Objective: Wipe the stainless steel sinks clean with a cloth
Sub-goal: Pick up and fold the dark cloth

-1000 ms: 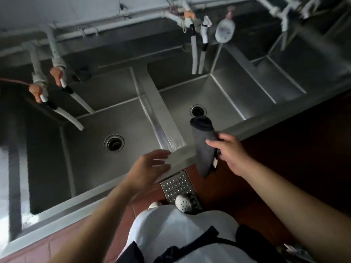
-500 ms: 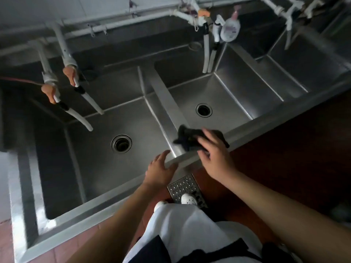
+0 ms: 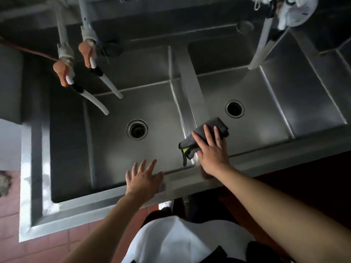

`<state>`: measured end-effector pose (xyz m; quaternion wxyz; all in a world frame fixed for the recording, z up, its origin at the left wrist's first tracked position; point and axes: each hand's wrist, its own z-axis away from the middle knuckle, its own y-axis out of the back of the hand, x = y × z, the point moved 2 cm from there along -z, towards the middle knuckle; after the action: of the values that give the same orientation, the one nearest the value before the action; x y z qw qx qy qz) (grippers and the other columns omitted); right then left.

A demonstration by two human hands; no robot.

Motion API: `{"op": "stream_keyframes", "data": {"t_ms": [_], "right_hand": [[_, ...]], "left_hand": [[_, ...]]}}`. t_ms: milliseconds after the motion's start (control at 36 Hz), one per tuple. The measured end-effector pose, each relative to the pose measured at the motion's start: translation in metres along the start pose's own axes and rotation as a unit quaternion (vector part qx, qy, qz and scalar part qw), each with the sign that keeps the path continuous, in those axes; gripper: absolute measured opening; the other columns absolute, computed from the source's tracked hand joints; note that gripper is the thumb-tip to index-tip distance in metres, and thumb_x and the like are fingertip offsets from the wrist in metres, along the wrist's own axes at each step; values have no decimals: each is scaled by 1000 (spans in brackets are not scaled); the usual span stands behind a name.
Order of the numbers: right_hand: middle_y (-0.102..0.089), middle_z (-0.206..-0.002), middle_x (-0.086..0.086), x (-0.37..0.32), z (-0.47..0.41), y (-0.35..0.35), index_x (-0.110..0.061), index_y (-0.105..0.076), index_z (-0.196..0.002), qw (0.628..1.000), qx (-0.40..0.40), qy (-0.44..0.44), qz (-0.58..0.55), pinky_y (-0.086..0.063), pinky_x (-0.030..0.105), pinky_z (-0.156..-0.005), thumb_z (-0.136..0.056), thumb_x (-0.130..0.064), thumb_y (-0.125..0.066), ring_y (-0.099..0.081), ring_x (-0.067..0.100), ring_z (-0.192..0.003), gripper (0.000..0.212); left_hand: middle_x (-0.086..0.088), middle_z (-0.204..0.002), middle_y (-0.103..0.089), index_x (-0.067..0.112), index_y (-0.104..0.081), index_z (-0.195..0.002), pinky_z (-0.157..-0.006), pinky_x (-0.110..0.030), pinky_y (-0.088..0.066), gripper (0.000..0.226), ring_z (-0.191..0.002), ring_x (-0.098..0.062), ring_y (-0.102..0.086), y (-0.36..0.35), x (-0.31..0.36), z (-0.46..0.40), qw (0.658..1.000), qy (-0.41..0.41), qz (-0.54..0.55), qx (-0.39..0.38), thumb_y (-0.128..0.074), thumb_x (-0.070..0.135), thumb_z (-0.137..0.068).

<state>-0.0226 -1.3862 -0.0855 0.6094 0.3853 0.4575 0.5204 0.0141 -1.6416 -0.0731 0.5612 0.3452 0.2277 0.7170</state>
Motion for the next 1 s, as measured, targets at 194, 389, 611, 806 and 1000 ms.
{"op": "stream_keyframes", "data": {"t_ms": [194,389,611,806,1000], "right_hand": [[-2,-167,3,-16,-164,42,-39,-27,-153,999,11,32,-34,-12,58,-118,-96,-35,-47,7,37,-151,61],[4,-167,0,-32,-292,78,-41,-28,-151,999,-8,34,-37,-13,58,-119,-97,-37,-40,12,35,-151,56],[2,-167,1,-32,-290,79,-39,-31,-151,997,2,47,-65,-11,57,-120,-97,-35,-40,11,34,-152,55],[-4,-167,-1,-16,-216,82,-39,-35,-150,995,-62,72,-37,-13,51,-121,-98,-35,-41,3,35,-152,52],[1,-167,-4,-1,-51,49,-44,-33,-149,990,-114,75,36,-9,64,-116,-97,-38,-43,5,31,-152,53]], "left_hand": [[10,-163,-22,49,-23,-151,-122,-45,-8,57,-152,-21,-11,8,-25,-17,995,95,0,23,-35,62,-97],[15,-147,-43,48,-51,-134,-117,-48,-19,40,-141,-20,-28,-10,-39,-6,979,203,-14,19,-45,54,-95],[14,-148,-45,43,-48,-139,-119,-50,-10,42,-143,-17,-29,-15,-18,2,972,228,35,37,-41,46,-99],[11,-107,-66,37,-63,-104,-115,-62,-4,31,-121,-21,-50,-21,-7,8,976,209,41,32,-33,42,-99],[8,-117,-66,37,-66,-99,-112,-65,-7,32,-124,-23,-49,-18,-5,15,982,165,51,75,-35,48,-96]]}}
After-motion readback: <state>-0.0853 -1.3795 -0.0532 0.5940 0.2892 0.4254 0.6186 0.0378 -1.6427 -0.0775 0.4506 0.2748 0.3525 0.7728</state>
